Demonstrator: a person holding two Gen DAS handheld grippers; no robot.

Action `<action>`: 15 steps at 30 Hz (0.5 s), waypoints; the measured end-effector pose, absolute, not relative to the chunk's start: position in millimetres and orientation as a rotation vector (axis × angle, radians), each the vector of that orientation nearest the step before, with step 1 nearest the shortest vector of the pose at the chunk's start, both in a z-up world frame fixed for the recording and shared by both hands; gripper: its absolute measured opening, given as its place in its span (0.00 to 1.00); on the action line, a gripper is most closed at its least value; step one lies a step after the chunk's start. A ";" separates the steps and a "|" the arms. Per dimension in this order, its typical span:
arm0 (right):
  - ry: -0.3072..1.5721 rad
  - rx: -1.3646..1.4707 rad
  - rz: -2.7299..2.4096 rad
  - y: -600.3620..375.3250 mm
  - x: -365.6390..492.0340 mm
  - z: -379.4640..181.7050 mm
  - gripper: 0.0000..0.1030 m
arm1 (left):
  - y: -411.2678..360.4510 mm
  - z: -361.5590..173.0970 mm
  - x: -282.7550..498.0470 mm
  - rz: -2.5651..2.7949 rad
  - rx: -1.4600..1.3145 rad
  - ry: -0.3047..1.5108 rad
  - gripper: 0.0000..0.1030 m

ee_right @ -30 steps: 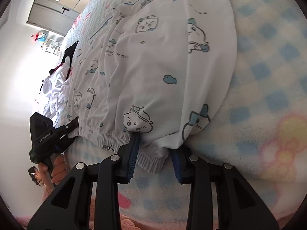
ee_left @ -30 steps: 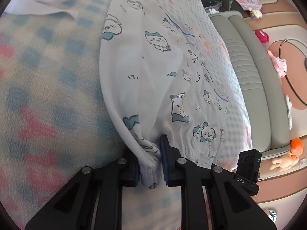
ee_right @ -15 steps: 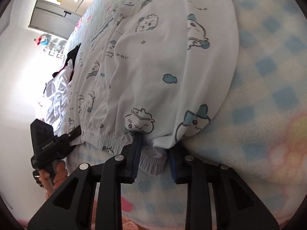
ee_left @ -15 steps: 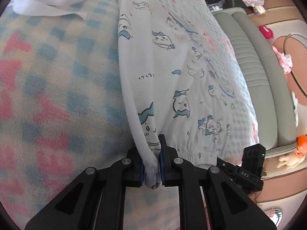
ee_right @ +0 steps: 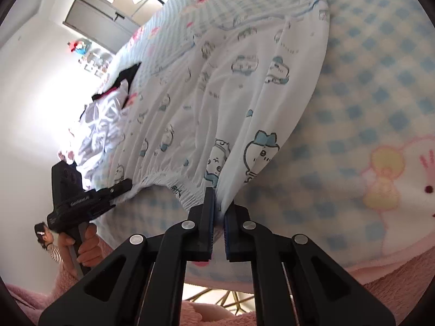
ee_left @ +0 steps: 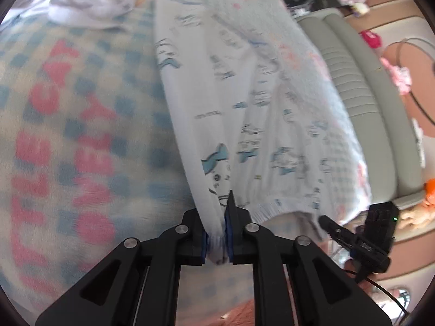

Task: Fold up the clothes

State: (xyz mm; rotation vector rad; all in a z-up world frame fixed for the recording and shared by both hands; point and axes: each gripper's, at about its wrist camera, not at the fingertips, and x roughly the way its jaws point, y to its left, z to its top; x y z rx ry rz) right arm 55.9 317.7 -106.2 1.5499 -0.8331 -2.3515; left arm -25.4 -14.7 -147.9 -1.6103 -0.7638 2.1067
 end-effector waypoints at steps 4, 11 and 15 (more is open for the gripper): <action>-0.778 1.631 -2.316 321.1 52.7 -107.7 0.18 | -20.9 -142.5 -27.0 2.075 -1.588 -0.745 0.26; -0.792 1.600 -2.377 357.6 56.5 -90.1 0.25 | -57.5 -125.2 -51.2 2.162 -1.562 -0.749 0.41; -0.826 1.588 -2.482 384.2 42.6 -78.5 0.25 | -76.8 -120.5 -84.3 2.224 -1.546 -0.775 0.42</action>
